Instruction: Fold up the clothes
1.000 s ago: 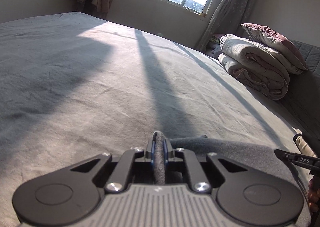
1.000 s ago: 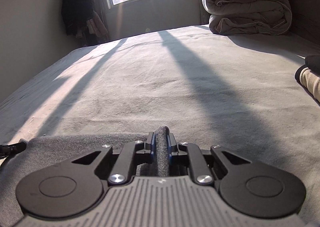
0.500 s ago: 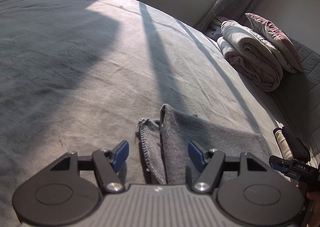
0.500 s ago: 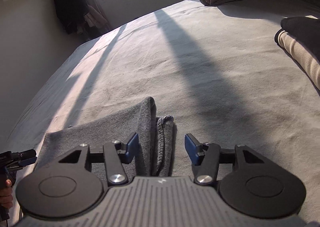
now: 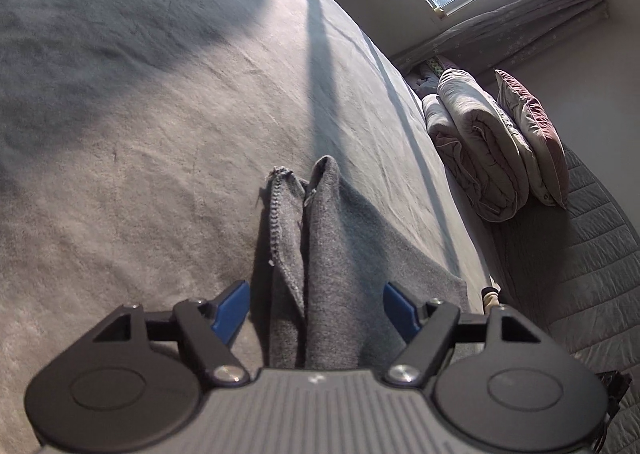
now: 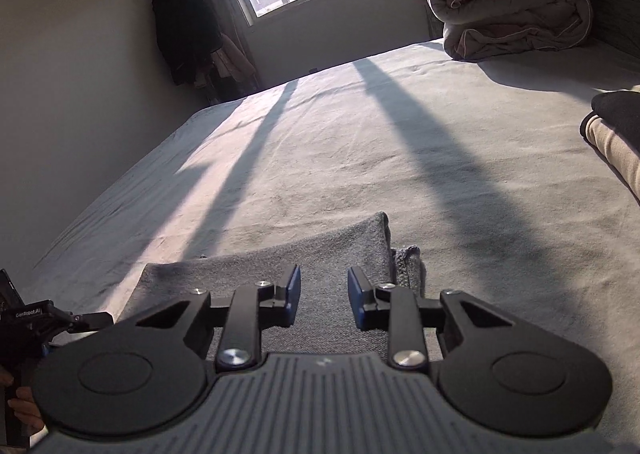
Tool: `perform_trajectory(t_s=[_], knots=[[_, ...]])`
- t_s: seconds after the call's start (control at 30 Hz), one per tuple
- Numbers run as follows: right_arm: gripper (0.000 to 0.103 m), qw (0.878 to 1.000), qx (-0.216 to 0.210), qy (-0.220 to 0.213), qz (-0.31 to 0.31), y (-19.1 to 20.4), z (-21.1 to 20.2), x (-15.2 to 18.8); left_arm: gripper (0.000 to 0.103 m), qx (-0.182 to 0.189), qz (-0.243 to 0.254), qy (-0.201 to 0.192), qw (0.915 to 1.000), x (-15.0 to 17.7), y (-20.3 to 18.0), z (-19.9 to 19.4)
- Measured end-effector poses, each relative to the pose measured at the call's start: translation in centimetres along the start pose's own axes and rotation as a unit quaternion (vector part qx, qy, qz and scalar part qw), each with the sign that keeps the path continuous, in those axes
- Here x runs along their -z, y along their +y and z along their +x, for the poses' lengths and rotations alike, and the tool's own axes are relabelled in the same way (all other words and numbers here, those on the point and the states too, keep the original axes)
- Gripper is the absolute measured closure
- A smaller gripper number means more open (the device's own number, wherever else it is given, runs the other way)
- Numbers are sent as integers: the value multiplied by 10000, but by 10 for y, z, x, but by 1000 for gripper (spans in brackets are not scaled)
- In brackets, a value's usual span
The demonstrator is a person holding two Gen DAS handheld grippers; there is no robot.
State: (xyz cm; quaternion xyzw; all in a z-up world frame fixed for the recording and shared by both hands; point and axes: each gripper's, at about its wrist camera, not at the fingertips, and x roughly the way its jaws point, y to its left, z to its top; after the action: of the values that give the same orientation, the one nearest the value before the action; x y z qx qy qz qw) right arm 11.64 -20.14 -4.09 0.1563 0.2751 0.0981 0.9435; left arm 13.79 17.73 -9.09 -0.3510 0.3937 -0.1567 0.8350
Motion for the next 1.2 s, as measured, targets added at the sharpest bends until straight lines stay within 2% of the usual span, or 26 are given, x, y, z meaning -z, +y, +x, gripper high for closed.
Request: perform_trajectory(t_s=[0.07,0.13,0.23,0.3,0.37,0.43,0.5,0.53,0.57,0.63,0.7,0.77,0.83,0.93,1.03,1.1,1.17,1.2], knots=[[73,9996,56,-6,-268,14,7,3,35,-197,73,-242,9995,1,-6,-8],[73,9983,187,-65,-553,20,11,9,39,-327,477,-674,9960,5,-19,-19],[73,9949,339,-174,-934,26,14,18,51,-89,1279,-975,9869,15,-44,-26],[73,9946,166,-73,-1021,30,17,24,60,177,1775,-905,9798,23,-59,-21],[73,9934,95,-7,-1141,39,20,31,66,343,2146,-648,9739,32,-71,-7],[73,9922,46,52,-1244,45,21,37,71,204,2473,-415,9678,43,-76,9],[73,9918,106,82,-1268,40,15,37,72,-9,2664,-375,9631,48,-71,15],[78,9916,136,97,-1280,37,12,37,77,-111,2750,-366,9607,50,-67,17],[85,9914,166,111,-1292,35,9,37,82,-159,2721,-374,9614,48,-63,14],[89,9909,226,141,-1316,30,3,38,84,-211,2572,-404,9653,40,-53,2],[89,9904,286,171,-1341,25,-3,38,83,-199,2482,-403,9677,37,-47,-7],[84,9898,346,200,-1365,20,-8,38,76,-70,2499,-350,9676,40,-49,-13],[84,9899,320,245,-1357,21,-12,39,72,60,2515,-297,9674,43,-51,-19],[84,9900,233,332,-1348,28,-16,43,72,254,2538,-218,9667,47,-54,-28],[84,9863,369,506,-1526,29,-16,52,71,-137,2871,-13,9578,60,-52,-23],[84,9826,698,630,-1604,24,-17,57,71,-216,2718,-92,9621,60,-47,-31],[84,9836,821,574,-1499,17,-24,56,64,-255,2499,-201,9677,59,-42,-41],[84,9853,832,502,-1403,14,-29,55,49,-276,2309,-289,9722,57,-38,-47]])
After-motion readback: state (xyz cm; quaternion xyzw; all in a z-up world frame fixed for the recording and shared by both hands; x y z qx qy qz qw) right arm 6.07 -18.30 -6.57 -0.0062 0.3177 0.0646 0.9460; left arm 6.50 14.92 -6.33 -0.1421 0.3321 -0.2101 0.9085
